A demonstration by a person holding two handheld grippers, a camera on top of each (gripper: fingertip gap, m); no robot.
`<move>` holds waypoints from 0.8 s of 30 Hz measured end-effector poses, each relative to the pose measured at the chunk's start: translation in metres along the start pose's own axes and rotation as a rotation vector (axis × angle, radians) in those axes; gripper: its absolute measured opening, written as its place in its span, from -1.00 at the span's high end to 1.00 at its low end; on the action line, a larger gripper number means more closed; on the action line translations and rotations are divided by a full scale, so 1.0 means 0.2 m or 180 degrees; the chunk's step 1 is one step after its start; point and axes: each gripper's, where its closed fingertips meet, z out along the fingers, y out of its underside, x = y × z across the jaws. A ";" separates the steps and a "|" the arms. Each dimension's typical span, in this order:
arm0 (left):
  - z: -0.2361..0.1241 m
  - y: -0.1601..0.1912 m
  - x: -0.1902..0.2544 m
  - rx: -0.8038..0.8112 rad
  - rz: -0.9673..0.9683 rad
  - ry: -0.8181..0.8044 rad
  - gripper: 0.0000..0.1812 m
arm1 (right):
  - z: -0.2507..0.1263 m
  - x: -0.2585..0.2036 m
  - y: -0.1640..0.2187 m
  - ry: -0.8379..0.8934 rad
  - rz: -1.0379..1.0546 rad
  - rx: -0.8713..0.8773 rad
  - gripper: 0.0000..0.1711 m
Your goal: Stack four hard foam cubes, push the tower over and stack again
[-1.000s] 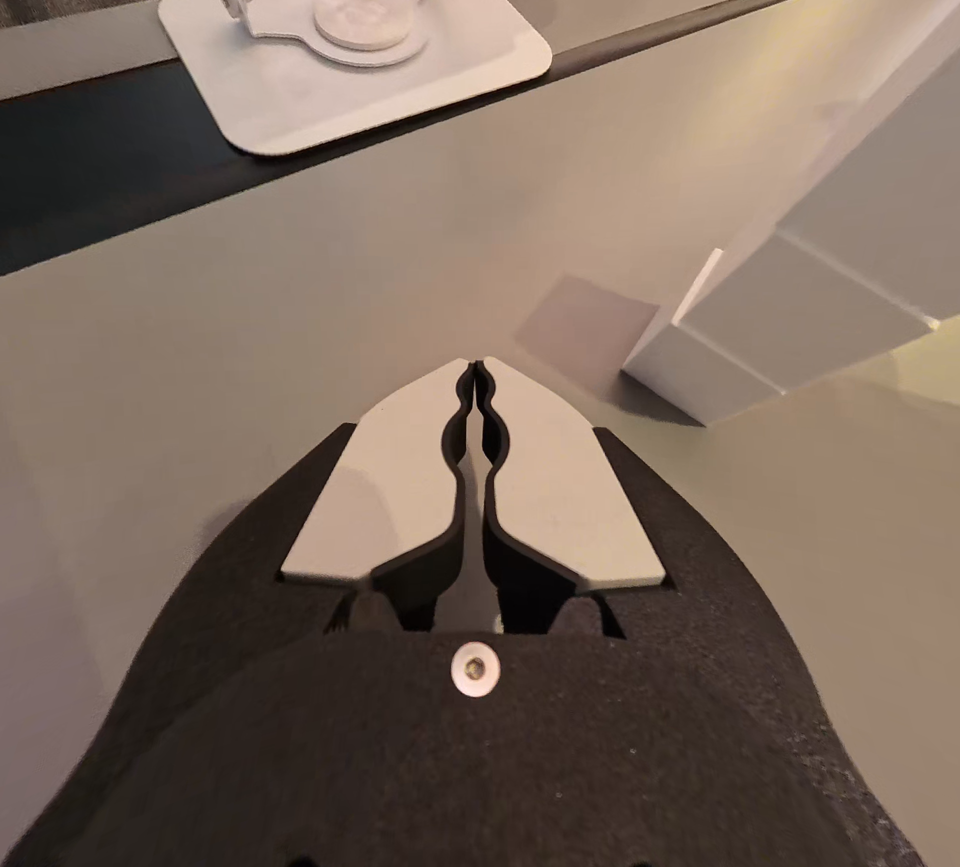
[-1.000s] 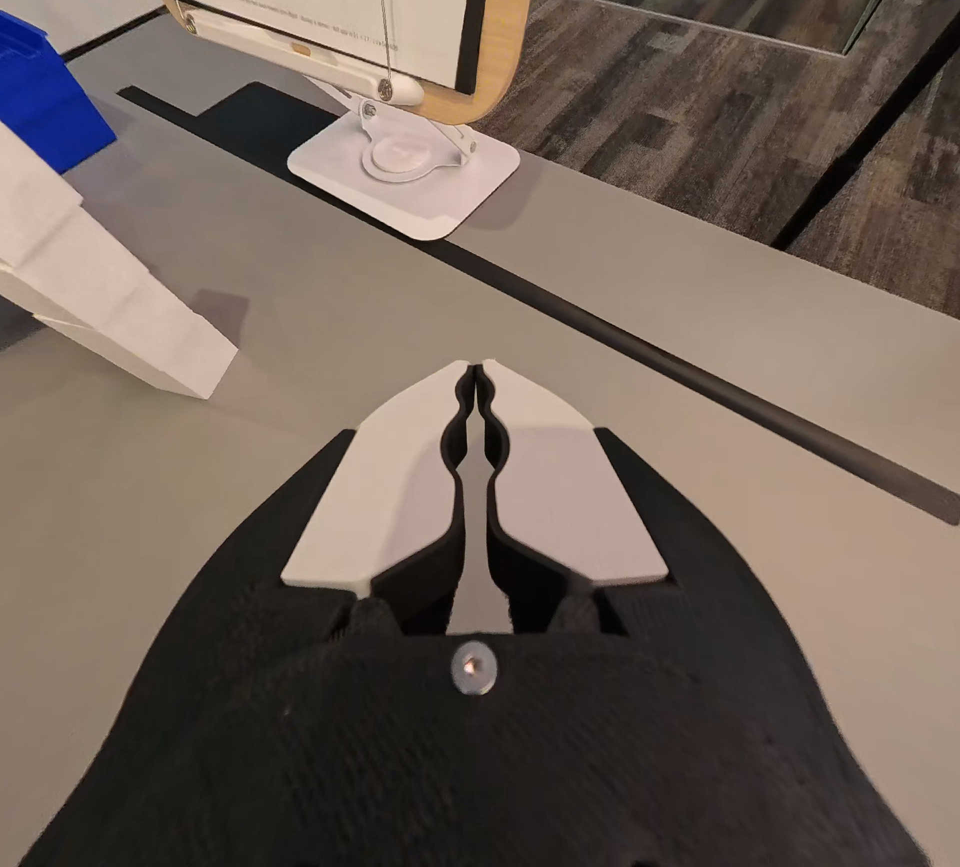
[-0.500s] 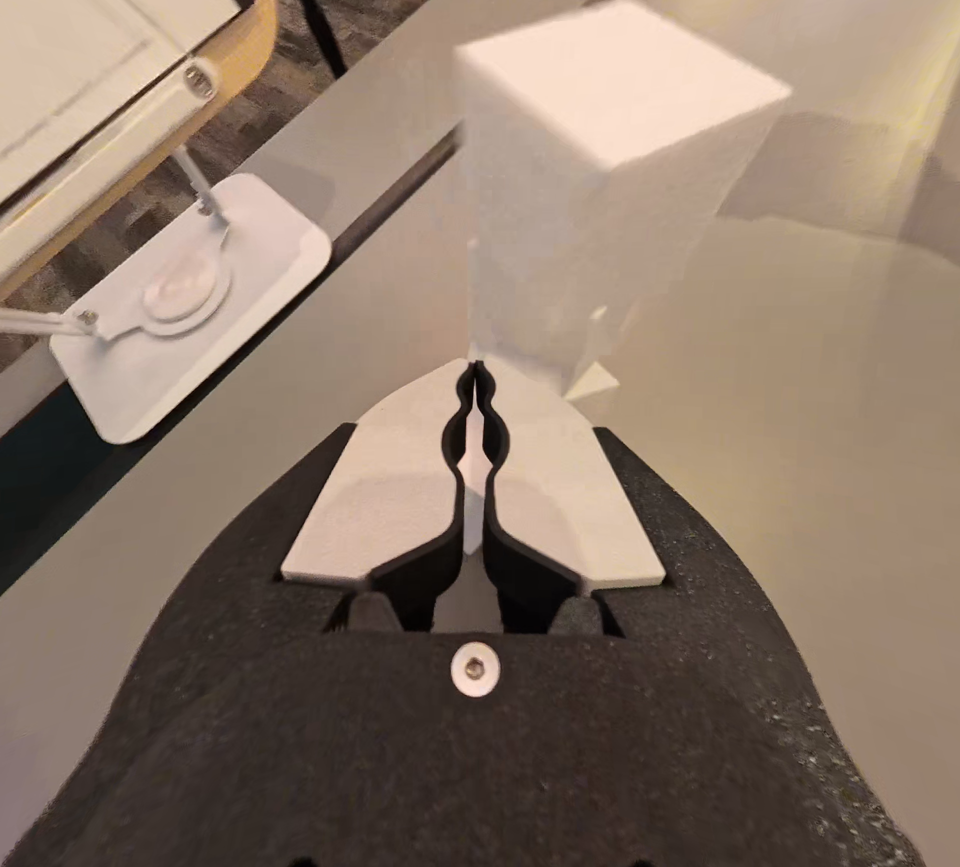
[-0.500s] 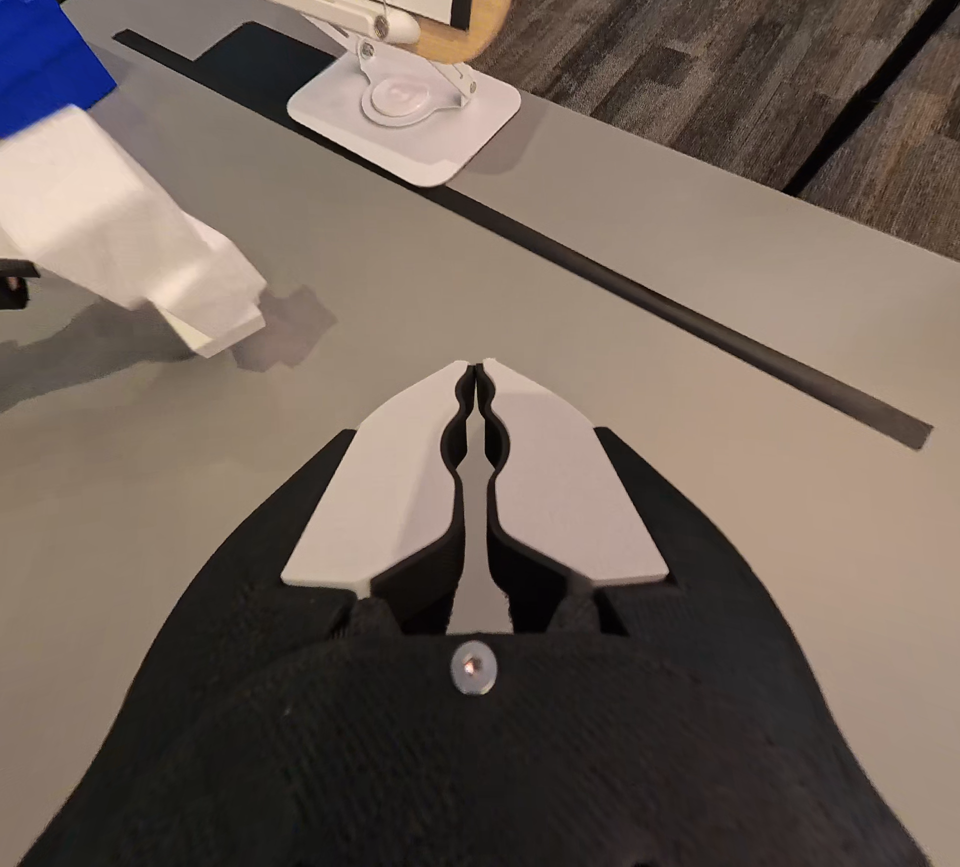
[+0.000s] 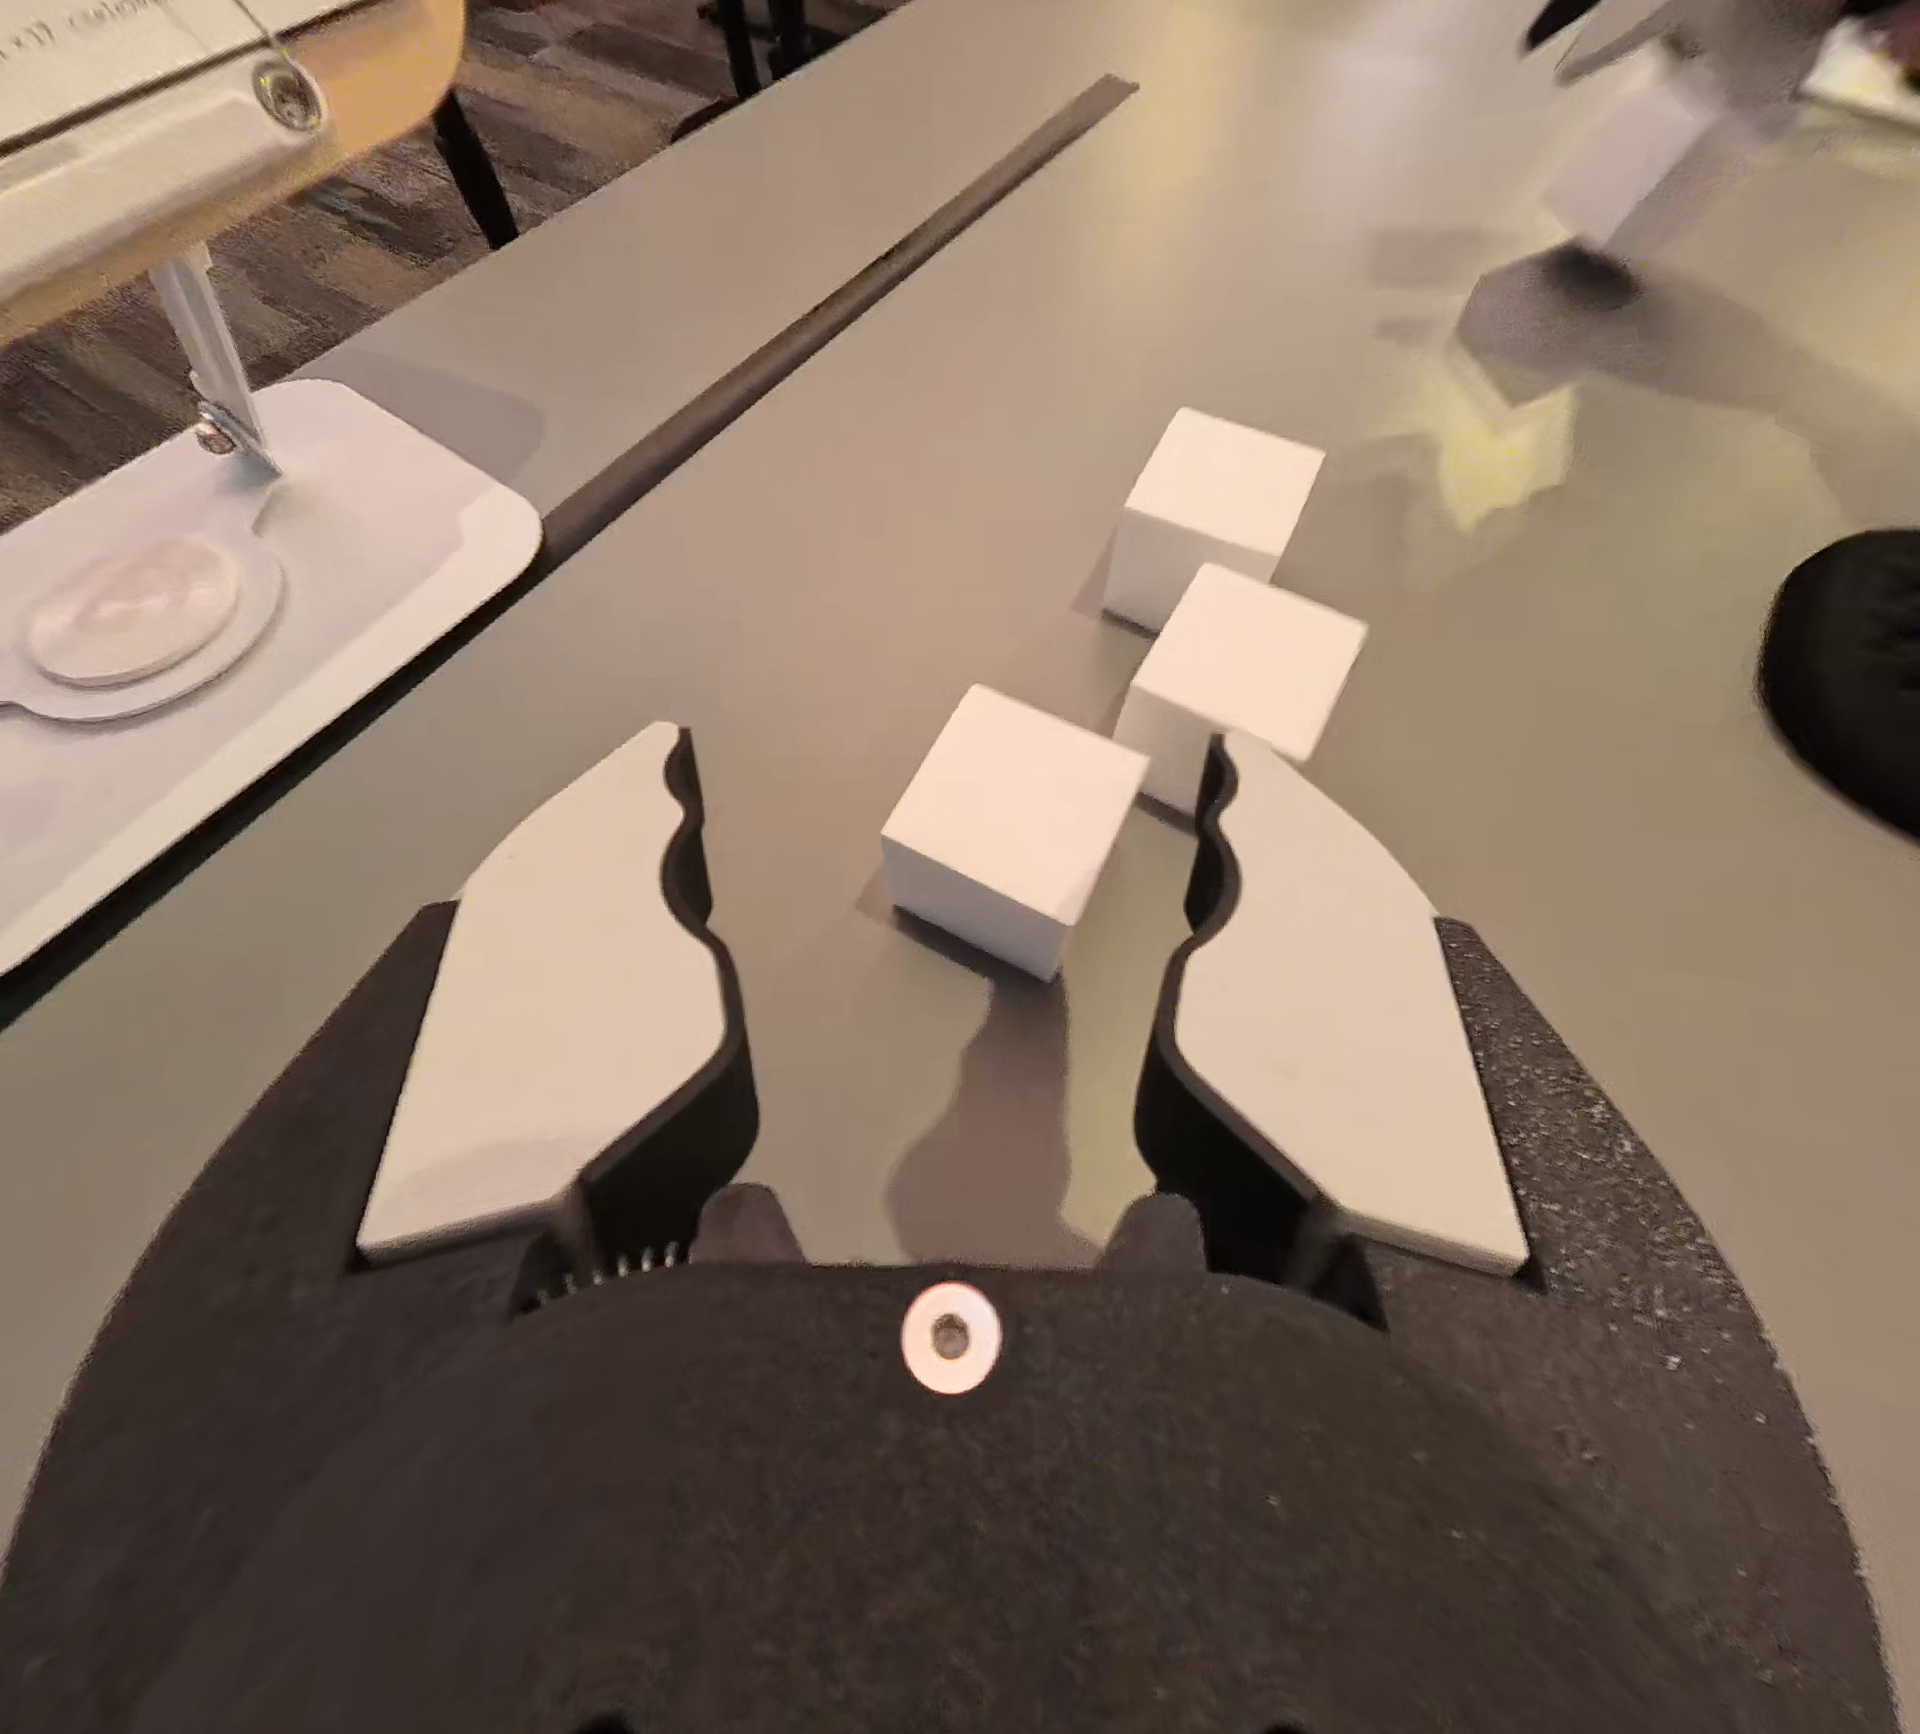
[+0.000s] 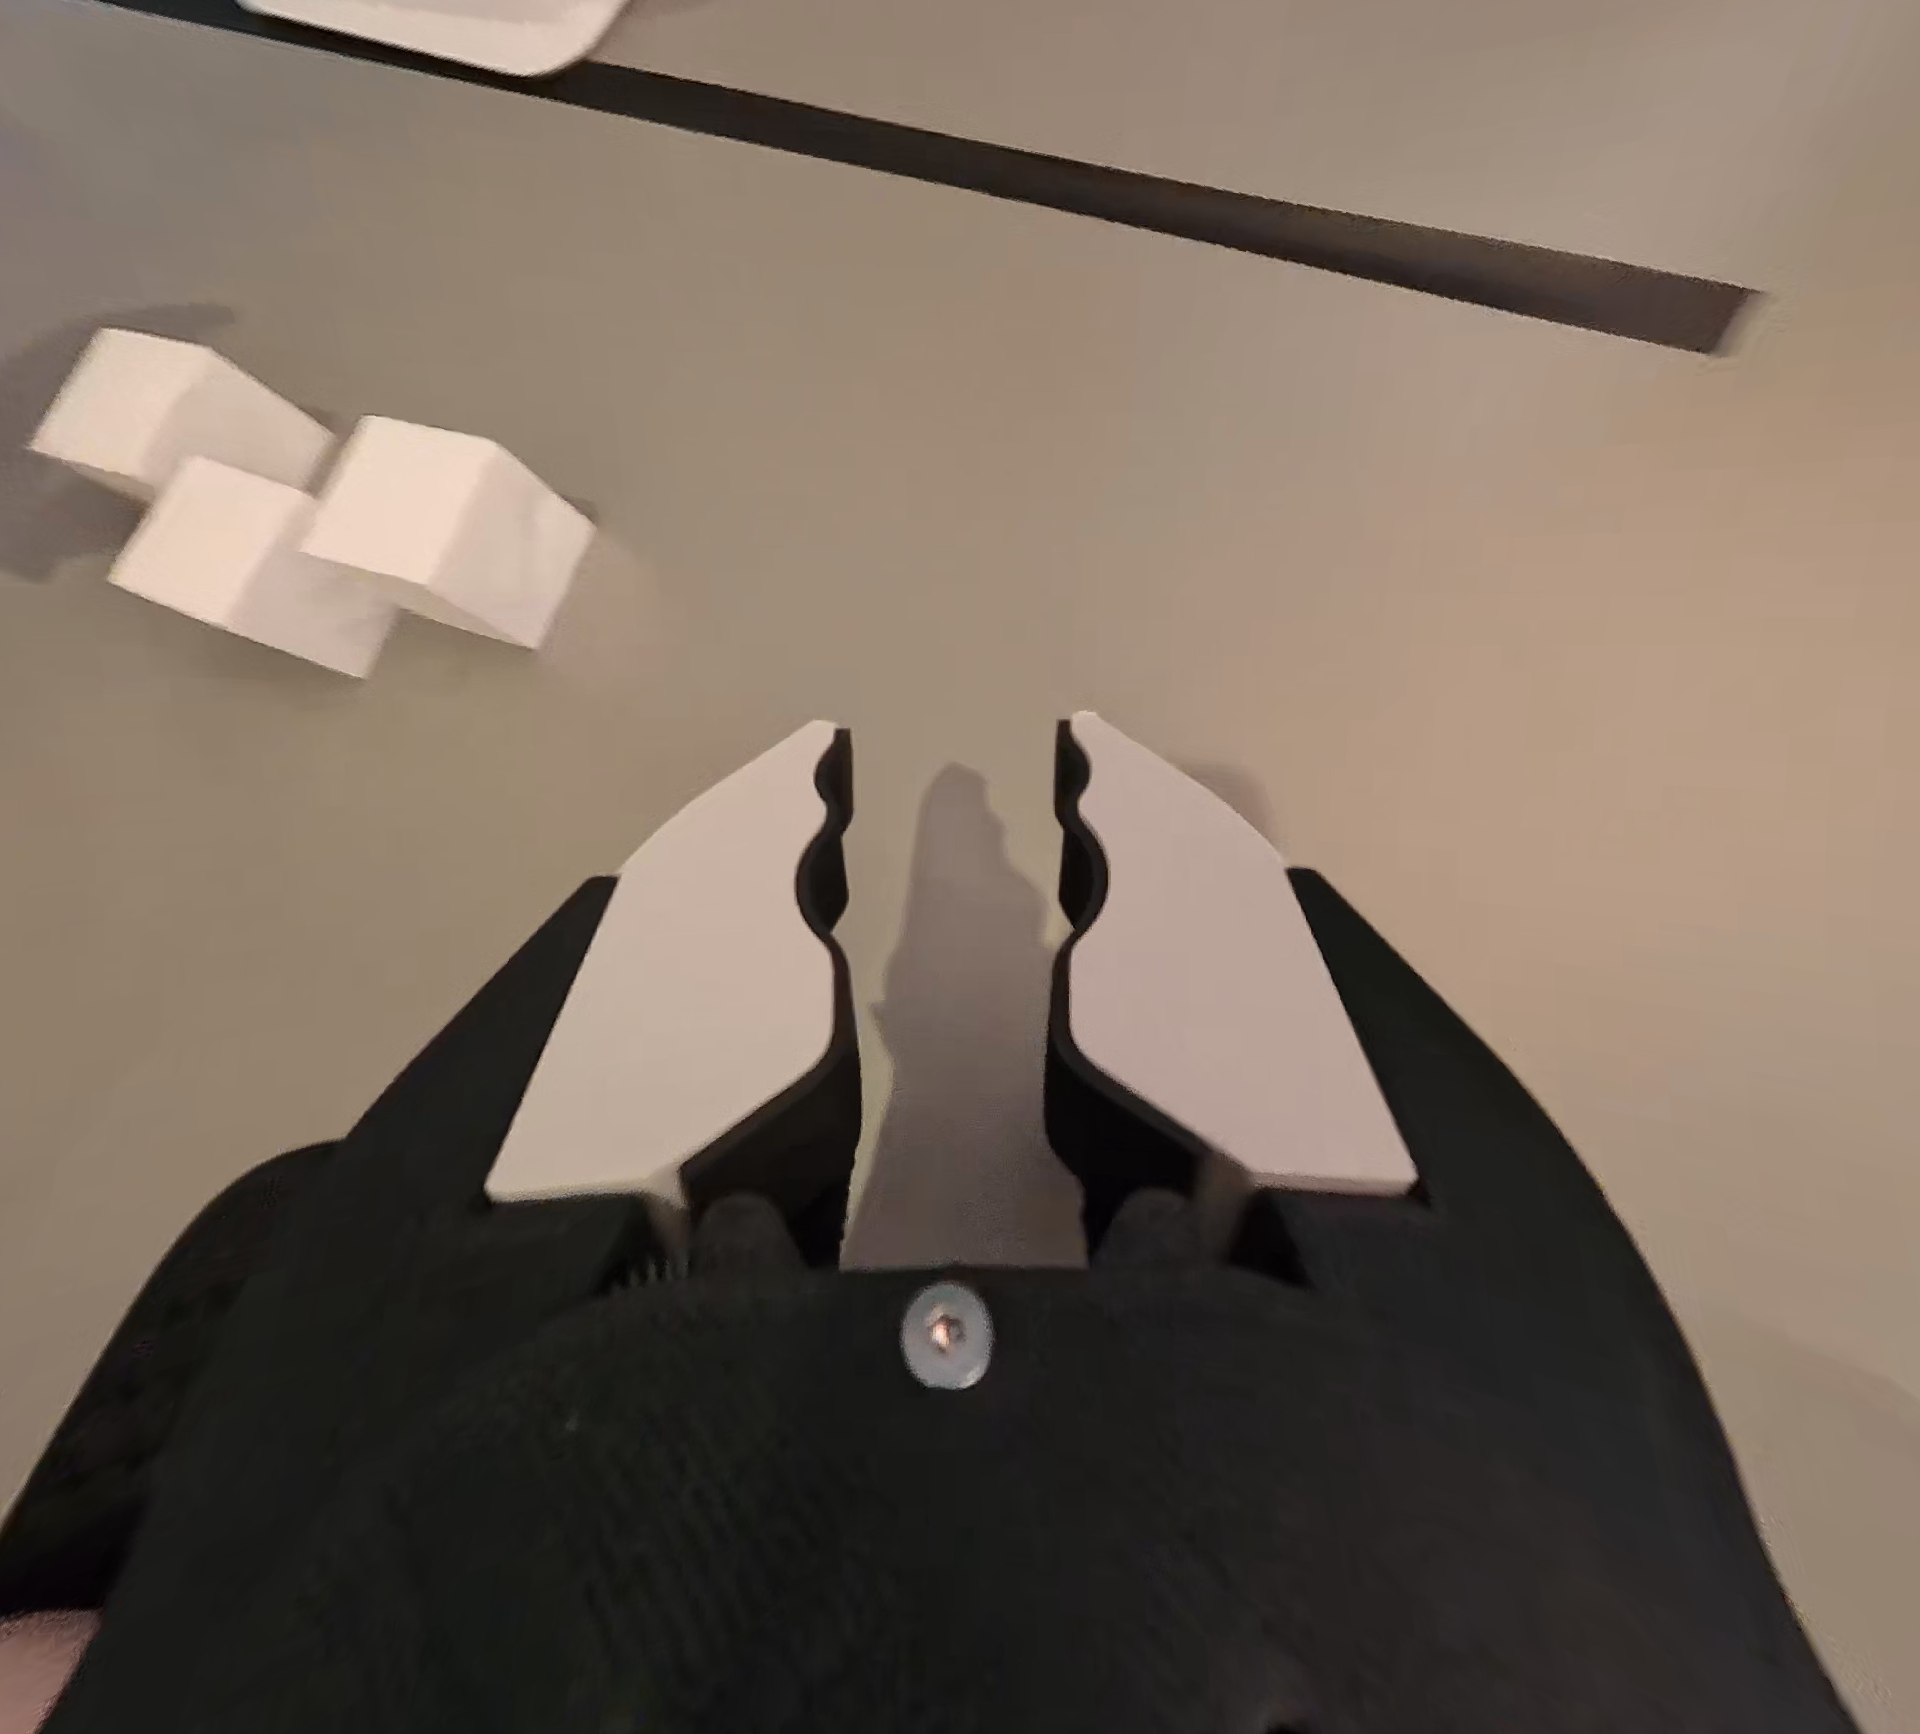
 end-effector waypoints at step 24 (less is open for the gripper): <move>0.13 0.27 0.01 -0.0408 0.0460 0.0451 -0.08 | -0.25 0.62 0.51 0.2207 0.1960 -0.0281 -0.09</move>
